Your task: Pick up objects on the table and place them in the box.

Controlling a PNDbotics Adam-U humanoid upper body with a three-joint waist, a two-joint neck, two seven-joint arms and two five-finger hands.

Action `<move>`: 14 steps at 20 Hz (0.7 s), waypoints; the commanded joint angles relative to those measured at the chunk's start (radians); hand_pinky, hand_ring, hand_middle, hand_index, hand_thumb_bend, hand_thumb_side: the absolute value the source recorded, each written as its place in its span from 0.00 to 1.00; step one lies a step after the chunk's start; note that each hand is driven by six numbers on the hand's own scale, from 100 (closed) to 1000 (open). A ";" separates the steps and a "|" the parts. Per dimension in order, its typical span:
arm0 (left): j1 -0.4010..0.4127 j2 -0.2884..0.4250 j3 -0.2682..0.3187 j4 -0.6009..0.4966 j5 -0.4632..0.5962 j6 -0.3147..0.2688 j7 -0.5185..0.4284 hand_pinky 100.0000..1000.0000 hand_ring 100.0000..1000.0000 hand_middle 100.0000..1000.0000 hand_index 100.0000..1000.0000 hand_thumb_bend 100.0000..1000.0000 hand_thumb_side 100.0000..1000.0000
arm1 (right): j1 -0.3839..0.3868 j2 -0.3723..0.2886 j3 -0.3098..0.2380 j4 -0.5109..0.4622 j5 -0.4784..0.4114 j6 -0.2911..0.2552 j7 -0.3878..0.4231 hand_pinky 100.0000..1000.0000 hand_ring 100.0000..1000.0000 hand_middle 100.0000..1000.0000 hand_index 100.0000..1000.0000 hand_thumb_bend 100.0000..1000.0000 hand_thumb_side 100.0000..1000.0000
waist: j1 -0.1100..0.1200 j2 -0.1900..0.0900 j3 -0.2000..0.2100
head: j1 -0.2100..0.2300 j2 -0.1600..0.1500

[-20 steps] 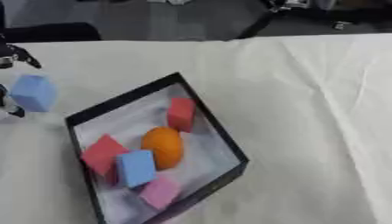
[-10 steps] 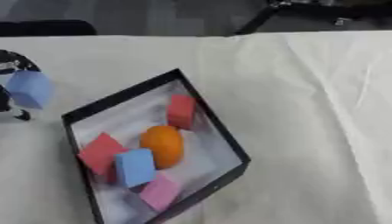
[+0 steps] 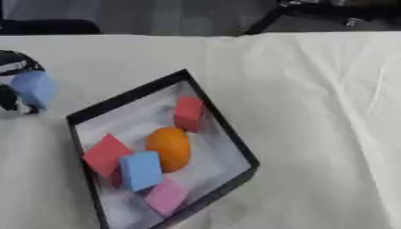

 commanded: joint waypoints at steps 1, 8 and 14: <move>-0.024 0.022 0.012 -0.017 0.014 0.006 0.022 0.75 0.72 0.63 0.73 0.11 0.00 | -0.010 -0.021 -0.007 -0.008 -0.005 0.001 -0.001 0.85 0.73 0.71 0.78 0.00 0.54 | -0.011 -0.010 -0.001 | 0.005 -0.010; -0.022 0.040 -0.013 -0.148 -0.008 0.018 0.171 0.65 0.60 0.50 0.60 0.00 0.00 | 0.000 -0.023 -0.006 -0.005 -0.005 -0.001 0.001 0.85 0.73 0.71 0.78 0.00 0.53 | -0.006 -0.036 0.019 | -0.014 0.014; -0.015 0.108 -0.072 -0.440 0.202 0.048 0.123 0.66 0.61 0.51 0.61 0.00 0.00 | 0.022 -0.032 -0.007 -0.001 0.002 -0.006 0.003 0.85 0.74 0.71 0.78 0.00 0.52 | 0.007 -0.083 0.075 | -0.061 0.057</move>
